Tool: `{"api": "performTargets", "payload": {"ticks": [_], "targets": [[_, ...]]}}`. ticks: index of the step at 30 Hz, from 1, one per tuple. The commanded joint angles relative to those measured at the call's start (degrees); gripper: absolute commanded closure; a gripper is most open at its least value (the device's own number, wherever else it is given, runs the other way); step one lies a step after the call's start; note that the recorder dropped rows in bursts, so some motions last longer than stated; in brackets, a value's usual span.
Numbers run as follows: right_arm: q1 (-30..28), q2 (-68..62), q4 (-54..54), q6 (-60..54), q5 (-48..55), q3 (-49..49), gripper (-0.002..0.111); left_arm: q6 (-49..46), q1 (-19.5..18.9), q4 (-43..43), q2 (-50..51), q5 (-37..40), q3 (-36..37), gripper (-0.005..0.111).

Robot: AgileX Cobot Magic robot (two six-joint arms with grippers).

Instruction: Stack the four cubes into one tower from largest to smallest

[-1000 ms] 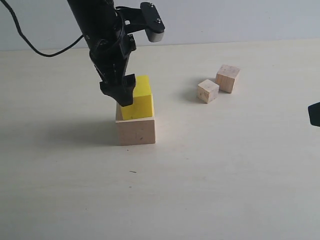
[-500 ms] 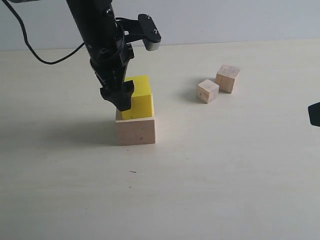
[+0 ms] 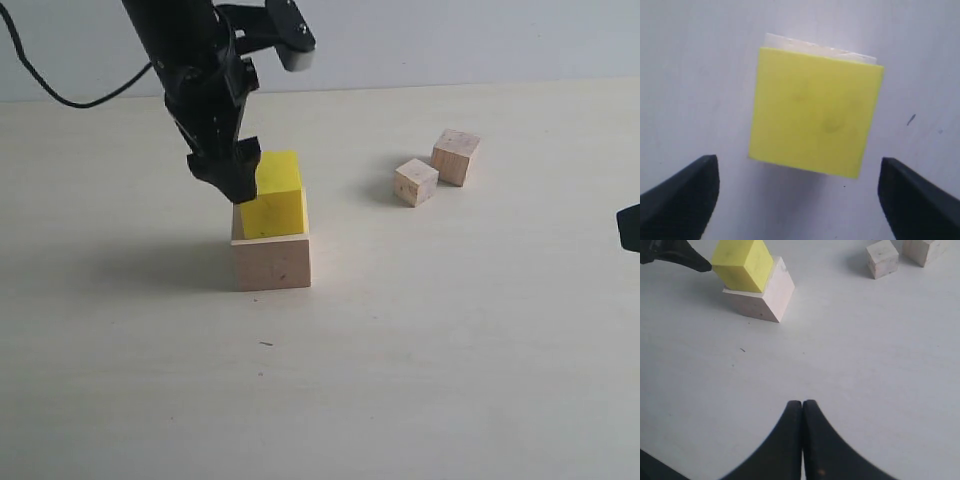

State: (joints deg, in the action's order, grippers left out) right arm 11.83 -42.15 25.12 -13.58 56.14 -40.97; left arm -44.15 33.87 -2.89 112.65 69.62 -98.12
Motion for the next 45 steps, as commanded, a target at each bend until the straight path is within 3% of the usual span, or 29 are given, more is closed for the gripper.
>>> {"api": "performTargets", "payload": {"ticks": [1,2,4,6,7,11,13,15,17,19,25,31,36,41,45], "targets": [[-0.2,0.1,-2.6,-0.5,-4.3,0.2,0.108,3.1,-0.2,-0.8,-6.3,0.3,0.1,0.025],[-0.2,0.0,-4.9,-0.3,-6.4,0.2,0.108,4.3,-0.2,-0.8,-8.9,0.3,0.1,0.026],[-0.2,-4.2,-8.9,1.3,-14.1,0.2,0.108,9.8,-0.2,-0.8,-15.0,0.3,0.1,0.054],[-0.2,-7.8,-8.9,1.3,-18.7,0.2,0.108,12.1,-0.2,-0.8,-16.7,0.3,0.1,0.062],[-0.2,-12.3,-8.9,1.3,-21.7,-0.4,0.108,15.1,-0.2,-0.1,-18.4,0.3,0.4,0.063],[-0.2,-24.6,-8.9,0.0,-22.1,-6.7,0.108,21.9,-0.2,9.2,-22.0,0.3,3.2,0.049],[-0.2,-28.9,-9.1,-0.3,-22.1,-11.9,0.108,26.7,-0.2,13.9,-22.4,0.3,5.0,0.051],[-0.2,-32.4,-10.0,-0.3,-21.8,-16.8,0.108,28.0,-0.2,15.5,-22.3,0.3,7.0,0.066],[-0.2,-36.1,-10.9,-0.4,-19.0,-22.4,0.108,28.0,-0.3,16.2,-22.2,0.3,9.4,0.096],[-0.2,-38.8,-12.3,-0.3,-17.2,-25.7,0.108,28.8,-0.6,16.1,-22.2,0.3,10.7,0.106],[-0.2,-47.5,-21.7,1.0,-12.8,-34.6,0.108,37.8,-0.7,15.9,-24.0,-3.3,10.9,0.107],[-0.2,-56.5,-22.8,-4.4,-11.6,-40.7,0.108,44.1,-0.7,14.0,-30.3,-10.0,13.7,0.107],[-0.3,-64.2,-26.3,-3.9,-6.7,-48.0,0.108,43.8,-0.7,6.7,-36.3,-12.9,16.9,0.107],[-1.2,-72.8,-26.1,4.3,4.0,-60.5,0.108,44.1,-0.7,6.3,-39.6,-12.4,17.5,0.107],[-1.2,-77.9,-24.8,4.5,11.3,-69.8,0.108,44.1,-0.7,6.3,-40.9,-12.1,17.5,0.107]]}}
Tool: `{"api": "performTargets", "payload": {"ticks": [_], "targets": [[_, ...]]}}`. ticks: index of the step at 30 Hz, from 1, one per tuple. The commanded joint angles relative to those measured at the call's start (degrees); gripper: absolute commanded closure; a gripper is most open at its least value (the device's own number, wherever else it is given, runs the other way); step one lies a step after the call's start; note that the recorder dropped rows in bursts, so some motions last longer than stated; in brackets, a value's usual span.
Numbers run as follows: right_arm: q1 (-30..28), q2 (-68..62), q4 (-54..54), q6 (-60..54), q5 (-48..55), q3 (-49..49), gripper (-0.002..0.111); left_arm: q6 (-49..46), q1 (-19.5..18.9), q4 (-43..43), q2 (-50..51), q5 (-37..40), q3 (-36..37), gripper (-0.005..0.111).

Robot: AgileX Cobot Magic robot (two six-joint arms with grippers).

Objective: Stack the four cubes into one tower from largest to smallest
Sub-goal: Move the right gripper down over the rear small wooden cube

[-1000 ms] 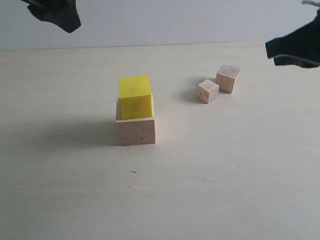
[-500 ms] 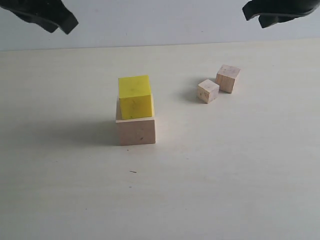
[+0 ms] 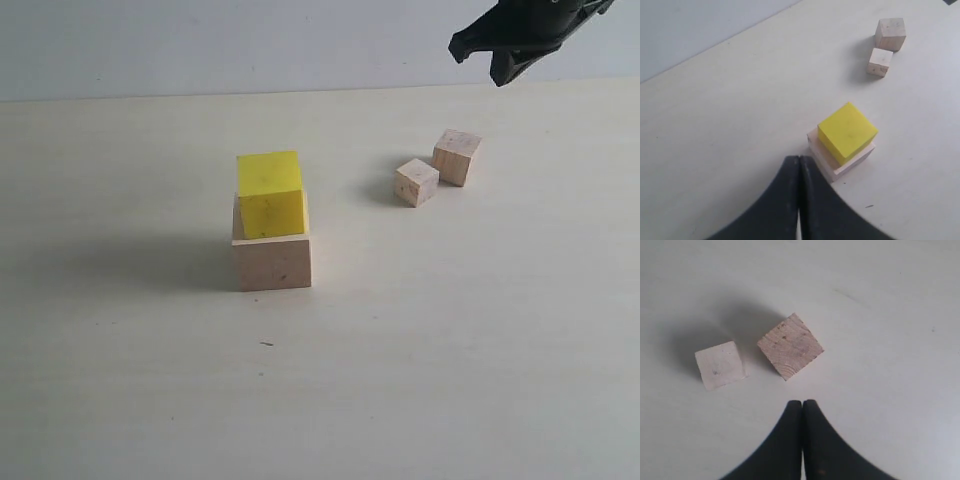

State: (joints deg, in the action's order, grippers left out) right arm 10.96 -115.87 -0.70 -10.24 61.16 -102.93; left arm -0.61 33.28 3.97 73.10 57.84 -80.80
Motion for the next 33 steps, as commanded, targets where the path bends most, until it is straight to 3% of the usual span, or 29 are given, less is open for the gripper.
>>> {"api": "performTargets", "payload": {"ticks": [1,14,19,25,33], "targets": [[-0.4,-5.1,1.2,0.7,7.0,-9.6,0.108,0.6,-0.2,-0.5,-1.3,-0.1,0.1,0.107],[-0.3,-13.8,-0.8,9.3,8.8,-17.1,0.105,0.6,-0.2,-0.5,-0.7,0.9,0.1,0.107],[-0.3,-16.2,-0.8,9.5,8.8,-19.2,0.093,-0.5,-0.2,-0.5,-0.7,3.8,0.1,0.107],[-0.3,-16.8,0.0,-5.6,8.5,-19.5,0.082,-0.6,-0.2,-0.5,-0.7,6.7,0.1,0.107],[-0.3,-17.1,0.4,-17.4,8.6,-19.5,0.046,-0.6,-0.2,-0.5,-0.7,7.5,4.2,0.107]]}}
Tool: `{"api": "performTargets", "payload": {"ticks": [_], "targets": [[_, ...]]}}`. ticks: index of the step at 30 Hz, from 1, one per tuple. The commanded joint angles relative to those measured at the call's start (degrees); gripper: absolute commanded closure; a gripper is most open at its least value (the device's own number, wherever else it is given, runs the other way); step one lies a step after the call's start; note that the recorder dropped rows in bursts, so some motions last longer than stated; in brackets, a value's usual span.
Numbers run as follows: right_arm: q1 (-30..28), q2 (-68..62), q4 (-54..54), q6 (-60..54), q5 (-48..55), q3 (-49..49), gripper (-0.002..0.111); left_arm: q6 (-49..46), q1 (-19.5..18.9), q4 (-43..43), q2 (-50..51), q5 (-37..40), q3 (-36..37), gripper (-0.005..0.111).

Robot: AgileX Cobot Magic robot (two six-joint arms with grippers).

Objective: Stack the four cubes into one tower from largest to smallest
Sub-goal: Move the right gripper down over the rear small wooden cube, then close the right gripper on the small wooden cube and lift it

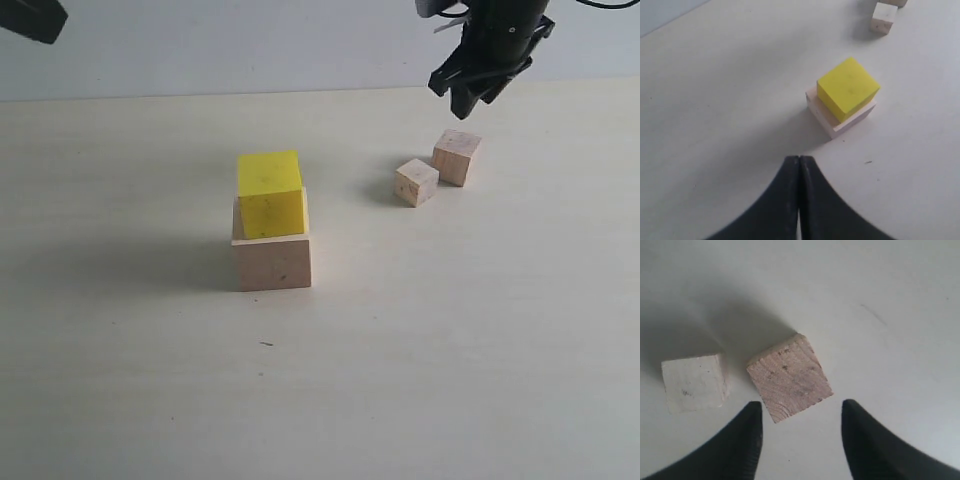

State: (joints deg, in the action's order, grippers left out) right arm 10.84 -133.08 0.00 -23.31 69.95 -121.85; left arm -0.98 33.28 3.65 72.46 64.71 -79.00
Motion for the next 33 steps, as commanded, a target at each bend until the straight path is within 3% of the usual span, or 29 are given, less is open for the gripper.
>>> {"api": "performTargets", "payload": {"ticks": [1,12,24,30,33], "targets": [[-0.3,0.1,-0.3,-4.7,-0.5,-0.6,0.043,-0.3,-0.2,-0.2,0.0,0.6,3.3,0.107],[-0.3,-4.8,-0.4,-12.6,0.0,-0.6,0.041,-0.7,-0.2,-0.1,0.0,0.6,9.4,0.107],[-0.3,-7.5,0.3,-16.1,-4.2,-0.6,0.041,-1.6,-0.2,-0.1,0.0,0.5,9.6,0.107],[-0.3,-8.8,0.0,-16.1,-4.2,-0.6,0.058,-1.8,-0.2,-0.1,0.0,0.5,9.6,0.107],[-0.3,-8.8,0.0,-16.1,-3.8,-0.6,0.076,-1.8,-0.2,-0.1,0.0,0.5,9.6,0.107]]}}
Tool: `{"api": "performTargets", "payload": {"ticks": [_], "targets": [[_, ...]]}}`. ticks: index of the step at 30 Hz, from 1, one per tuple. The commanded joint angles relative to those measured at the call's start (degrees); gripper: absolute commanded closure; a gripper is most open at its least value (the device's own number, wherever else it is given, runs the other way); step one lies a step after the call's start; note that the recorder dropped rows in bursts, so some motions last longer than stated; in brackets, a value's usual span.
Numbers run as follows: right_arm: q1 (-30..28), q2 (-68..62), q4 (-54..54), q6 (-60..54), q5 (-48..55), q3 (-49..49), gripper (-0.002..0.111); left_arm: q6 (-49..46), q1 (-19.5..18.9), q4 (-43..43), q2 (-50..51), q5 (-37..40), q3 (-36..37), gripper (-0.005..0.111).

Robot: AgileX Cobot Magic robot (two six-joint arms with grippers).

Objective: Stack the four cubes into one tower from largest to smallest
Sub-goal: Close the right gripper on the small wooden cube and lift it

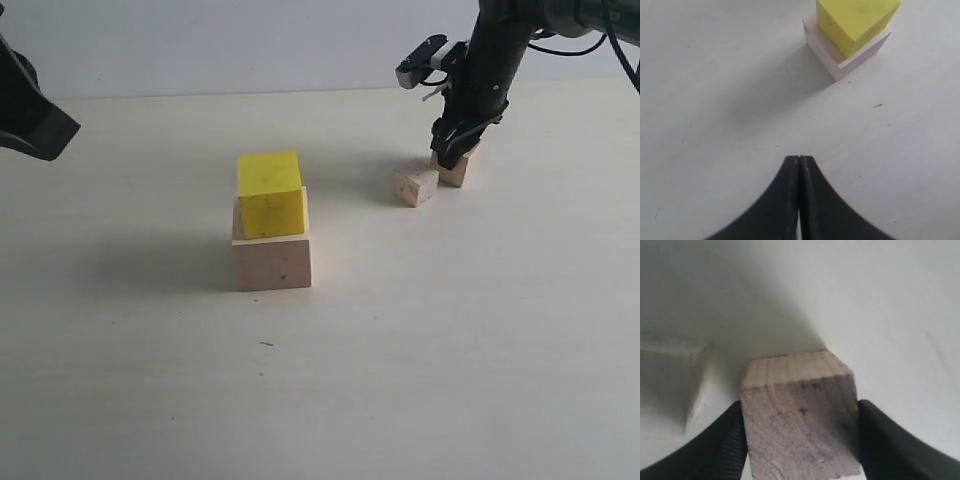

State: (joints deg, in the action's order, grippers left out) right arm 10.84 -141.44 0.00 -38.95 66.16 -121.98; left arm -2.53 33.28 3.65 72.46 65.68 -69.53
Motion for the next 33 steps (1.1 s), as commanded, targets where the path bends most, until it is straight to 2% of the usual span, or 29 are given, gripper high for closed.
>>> {"api": "performTargets", "payload": {"ticks": [1,4,12,19,22,33], "targets": [[-0.3,-0.3,0.0,-0.4,0.4,-0.4,0.084,-0.3,-0.2,-0.1,0.0,-0.5,0.2,0.107],[-0.3,0.8,0.0,0.2,3.1,-0.4,0.108,-0.4,-0.2,-0.1,0.0,-0.5,0.2,0.107],[-0.2,8.0,3.2,4.7,3.8,-0.4,0.108,-1.7,-0.2,0.0,0.0,-0.5,0.2,0.107],[-0.2,17.9,13.2,2.1,3.8,-0.4,0.108,-3.5,-0.2,0.0,0.0,0.0,0.2,0.107],[1.0,20.2,14.2,2.1,3.8,-0.4,0.108,-3.7,-0.2,0.0,0.0,0.1,0.2,0.107],[16.4,21.7,9.1,2.8,3.8,-0.4,0.108,-5.0,-0.2,0.0,0.0,1.5,0.2,0.107]]}}
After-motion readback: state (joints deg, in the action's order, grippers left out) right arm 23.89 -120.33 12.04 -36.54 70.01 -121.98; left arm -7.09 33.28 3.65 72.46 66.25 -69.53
